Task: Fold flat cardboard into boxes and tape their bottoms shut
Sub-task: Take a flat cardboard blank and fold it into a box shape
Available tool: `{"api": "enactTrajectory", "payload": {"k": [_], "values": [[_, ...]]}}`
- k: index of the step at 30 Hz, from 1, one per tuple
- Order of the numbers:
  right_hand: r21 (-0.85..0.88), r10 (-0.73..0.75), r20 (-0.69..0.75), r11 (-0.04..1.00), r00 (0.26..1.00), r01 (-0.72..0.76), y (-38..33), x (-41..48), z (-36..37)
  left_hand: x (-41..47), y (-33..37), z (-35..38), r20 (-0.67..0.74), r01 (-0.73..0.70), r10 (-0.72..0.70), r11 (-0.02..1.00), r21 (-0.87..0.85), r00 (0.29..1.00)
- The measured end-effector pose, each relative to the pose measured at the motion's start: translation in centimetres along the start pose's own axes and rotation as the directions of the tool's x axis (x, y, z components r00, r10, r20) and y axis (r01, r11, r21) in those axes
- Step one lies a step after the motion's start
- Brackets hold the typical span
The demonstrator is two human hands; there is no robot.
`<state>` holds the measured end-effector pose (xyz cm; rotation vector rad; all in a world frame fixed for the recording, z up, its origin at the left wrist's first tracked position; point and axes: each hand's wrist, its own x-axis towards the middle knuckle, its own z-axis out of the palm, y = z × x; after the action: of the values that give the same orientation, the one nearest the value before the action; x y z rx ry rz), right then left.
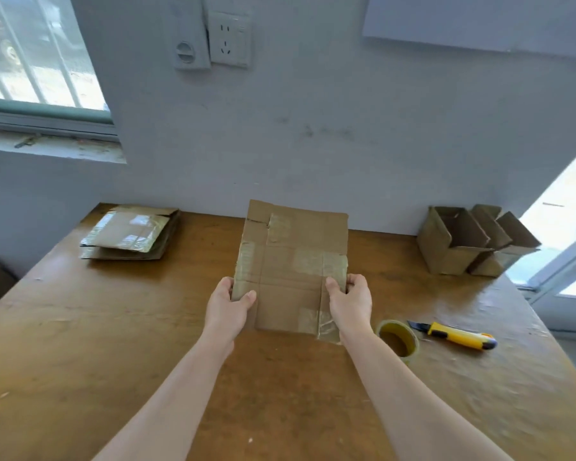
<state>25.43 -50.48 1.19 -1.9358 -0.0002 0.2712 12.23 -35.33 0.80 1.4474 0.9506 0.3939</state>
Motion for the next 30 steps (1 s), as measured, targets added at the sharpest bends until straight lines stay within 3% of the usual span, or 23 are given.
{"api": "enactTrajectory", "payload": {"k": [9,15,19,24,30], "values": [[-0.033,0.037,-0.129,0.999,0.991,-0.042,3.0,1.5,-5.9,-1.1,0.5,5.8,0.163,-0.045,0.036,0.997,0.055,0.986],[-0.051,0.074,-0.117,0.995,0.99,-0.08,5.2,4.2,-10.9,-2.6,1.8,11.7,0.222,-0.129,0.111,0.989,0.068,0.969],[-0.066,0.051,-0.07,0.996,0.996,-0.055,6.4,7.4,-14.8,-3.7,2.9,17.0,0.152,-0.235,0.213,0.962,0.139,0.965],[-0.249,0.082,0.086,0.967,0.993,-0.058,7.8,12.2,-21.2,-4.9,3.7,24.2,0.107,-0.3,0.283,0.932,0.205,0.953],[-0.43,0.161,0.244,0.902,0.956,-0.042,9.5,16.2,-26.6,-7.5,5.1,31.0,0.071,-0.37,0.384,0.797,0.478,0.92]]}}
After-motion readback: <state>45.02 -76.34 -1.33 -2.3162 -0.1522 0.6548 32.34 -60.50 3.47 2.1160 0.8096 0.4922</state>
